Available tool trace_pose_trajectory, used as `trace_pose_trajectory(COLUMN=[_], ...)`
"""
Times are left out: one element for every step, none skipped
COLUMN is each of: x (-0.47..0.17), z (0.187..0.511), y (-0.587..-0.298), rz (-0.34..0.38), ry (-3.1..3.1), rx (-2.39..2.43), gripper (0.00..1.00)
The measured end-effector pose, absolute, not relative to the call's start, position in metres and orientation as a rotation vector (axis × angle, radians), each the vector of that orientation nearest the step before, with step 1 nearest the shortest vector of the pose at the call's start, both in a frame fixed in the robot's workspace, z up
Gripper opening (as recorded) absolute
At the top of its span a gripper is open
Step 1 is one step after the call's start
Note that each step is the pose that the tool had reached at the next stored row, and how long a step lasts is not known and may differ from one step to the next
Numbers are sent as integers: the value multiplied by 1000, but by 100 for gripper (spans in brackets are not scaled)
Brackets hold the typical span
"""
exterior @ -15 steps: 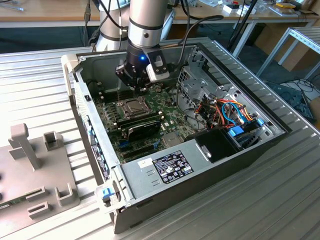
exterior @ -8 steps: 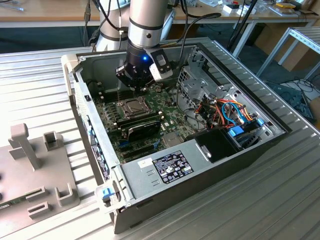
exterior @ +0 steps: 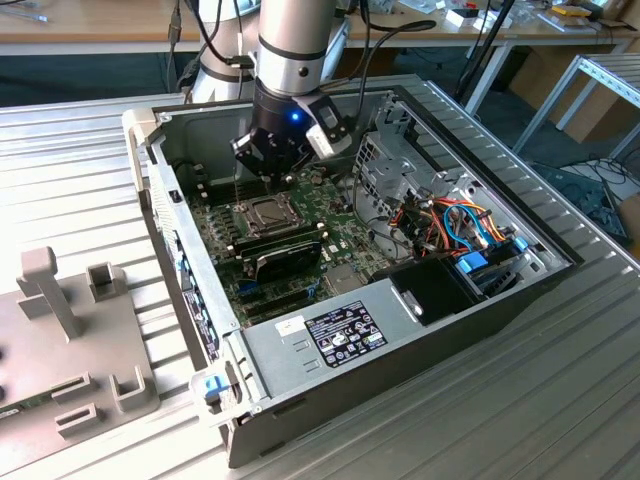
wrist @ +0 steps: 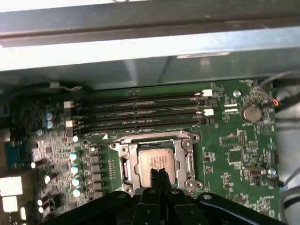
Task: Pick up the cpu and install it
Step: 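Install the first cpu locking lever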
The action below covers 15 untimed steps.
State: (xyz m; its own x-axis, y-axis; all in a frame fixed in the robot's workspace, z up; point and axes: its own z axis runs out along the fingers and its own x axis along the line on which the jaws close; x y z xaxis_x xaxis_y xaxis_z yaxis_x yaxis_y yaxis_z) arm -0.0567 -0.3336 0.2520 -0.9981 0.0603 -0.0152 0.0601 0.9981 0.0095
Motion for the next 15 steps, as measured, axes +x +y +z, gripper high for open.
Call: trace_pose_trajectory(x=[-57, -57, -57, -57, -57, -57, -57, -58, -59, -61, -63, -65, -68, -71, -74], z=[252, 252, 252, 252, 252, 252, 252, 252, 252, 252, 252, 252, 252, 252, 252], y=[-334, -334, -334, -334, -334, -334, -334, -334, -334, -334, -334, -334, -334, -334, -334], rz=[14, 12, 11, 11, 11, 11, 11, 11, 11, 11, 11, 11, 11, 11, 11], ry=[3125, 3126, 3126, 3126, 3126, 3126, 3126, 3126, 3126, 3126, 3126, 3126, 3126, 3126, 3126], rx=[68, 54, 52, 52, 52, 52, 52, 52, 51, 51, 51, 51, 51, 51, 51], gripper=[11, 11, 11, 11, 11, 11, 11, 11, 11, 11, 11, 11, 11, 11, 11])
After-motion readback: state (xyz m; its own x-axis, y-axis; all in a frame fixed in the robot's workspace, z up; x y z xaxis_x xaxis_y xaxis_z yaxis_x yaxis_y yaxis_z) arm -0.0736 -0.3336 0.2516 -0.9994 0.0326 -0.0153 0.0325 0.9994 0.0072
